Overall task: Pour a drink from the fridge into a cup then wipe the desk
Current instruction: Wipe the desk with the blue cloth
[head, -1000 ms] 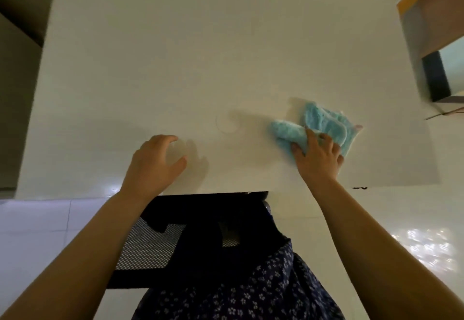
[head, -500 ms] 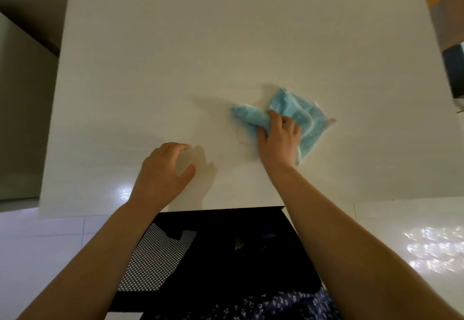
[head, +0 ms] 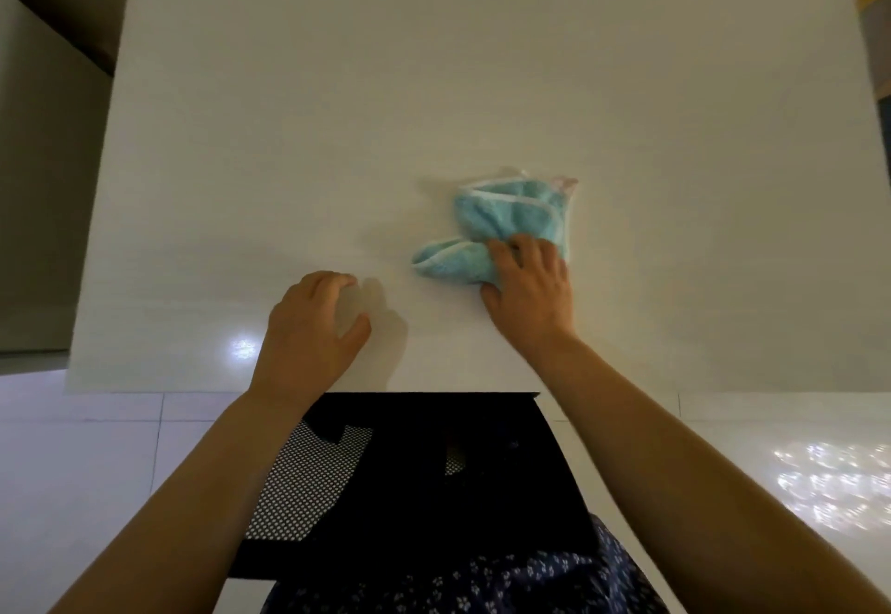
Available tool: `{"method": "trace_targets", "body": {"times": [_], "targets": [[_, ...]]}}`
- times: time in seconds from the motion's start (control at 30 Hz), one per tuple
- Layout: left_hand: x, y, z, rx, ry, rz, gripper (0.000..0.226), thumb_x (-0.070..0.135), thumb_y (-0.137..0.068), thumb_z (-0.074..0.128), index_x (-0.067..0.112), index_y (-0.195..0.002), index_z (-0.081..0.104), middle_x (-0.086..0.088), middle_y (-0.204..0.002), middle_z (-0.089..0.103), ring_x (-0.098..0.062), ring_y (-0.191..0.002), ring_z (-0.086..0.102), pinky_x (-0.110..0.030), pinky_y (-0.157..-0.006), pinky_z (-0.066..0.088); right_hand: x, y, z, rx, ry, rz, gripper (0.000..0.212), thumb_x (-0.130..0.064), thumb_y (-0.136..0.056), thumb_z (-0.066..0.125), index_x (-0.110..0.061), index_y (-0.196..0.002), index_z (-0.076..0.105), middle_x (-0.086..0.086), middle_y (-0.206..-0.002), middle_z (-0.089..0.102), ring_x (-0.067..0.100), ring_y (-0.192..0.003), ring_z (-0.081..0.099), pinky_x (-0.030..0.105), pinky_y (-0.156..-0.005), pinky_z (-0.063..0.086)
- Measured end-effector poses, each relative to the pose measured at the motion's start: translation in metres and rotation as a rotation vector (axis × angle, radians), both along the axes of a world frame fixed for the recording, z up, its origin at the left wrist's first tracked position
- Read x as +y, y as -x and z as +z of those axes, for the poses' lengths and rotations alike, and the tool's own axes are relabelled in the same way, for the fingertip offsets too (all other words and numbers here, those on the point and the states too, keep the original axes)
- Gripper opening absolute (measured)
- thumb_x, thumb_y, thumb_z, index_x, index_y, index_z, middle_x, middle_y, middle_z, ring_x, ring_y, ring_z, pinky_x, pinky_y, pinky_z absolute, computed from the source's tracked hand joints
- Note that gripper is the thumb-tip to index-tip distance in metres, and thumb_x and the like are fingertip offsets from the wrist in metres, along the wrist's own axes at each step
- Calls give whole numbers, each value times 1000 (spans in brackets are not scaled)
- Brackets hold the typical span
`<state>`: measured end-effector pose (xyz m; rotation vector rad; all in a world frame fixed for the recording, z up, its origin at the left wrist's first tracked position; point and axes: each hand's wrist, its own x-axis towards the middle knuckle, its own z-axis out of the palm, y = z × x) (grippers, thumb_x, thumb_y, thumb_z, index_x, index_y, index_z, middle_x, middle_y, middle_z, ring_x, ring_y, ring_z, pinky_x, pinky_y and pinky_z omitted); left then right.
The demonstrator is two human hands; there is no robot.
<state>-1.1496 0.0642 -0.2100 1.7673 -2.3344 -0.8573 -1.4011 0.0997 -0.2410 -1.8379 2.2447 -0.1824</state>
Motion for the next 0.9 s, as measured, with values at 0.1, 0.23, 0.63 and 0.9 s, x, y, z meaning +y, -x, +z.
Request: {"method": "trace_targets", "body": {"times": [0.1, 0.23, 0.63, 0.9], "targets": [[5, -1, -2, 16, 24, -1, 58, 47, -75, 41, 12, -118, 57, -4, -121, 58, -26, -108, 54, -39, -90, 40, 17, 44, -1, 32, -15, -104, 49, -31, -77, 63, -19, -123, 54, 12, -140, 44, 39, -123, 40, 49, -96, 37], [8, -16, -3, 33, 42, 68, 54, 45, -77, 44, 14, -120, 55, -2, -123, 55, -22, -110, 51, -34, -91, 34, 7, 33, -1, 4, -13, -238, 46, -34, -85, 51, -19, -129, 47, 9, -145, 36, 37, -129, 28, 49, -106, 28], [24, -149, -2, 4, 21, 623, 38, 23, -87, 58, 13, -123, 54, -8, -126, 53, -26, -116, 48, -35, -95, 38, -77, -215, -8, -179, 10, 25, 45, -29, -85, 53, -26, -129, 47, 14, -144, 32, 40, -125, 27, 50, -104, 24], [62, -189, 0, 41, 21, 756, 40, 28, -90, 58, 13, -126, 50, -11, -131, 51, -26, -120, 46, -38, -100, 36, -57, -317, 1, -260, -83, 469, 45, -36, -88, 49, -28, -131, 40, 10, -145, 28, 34, -126, 24, 46, -105, 27]]}}
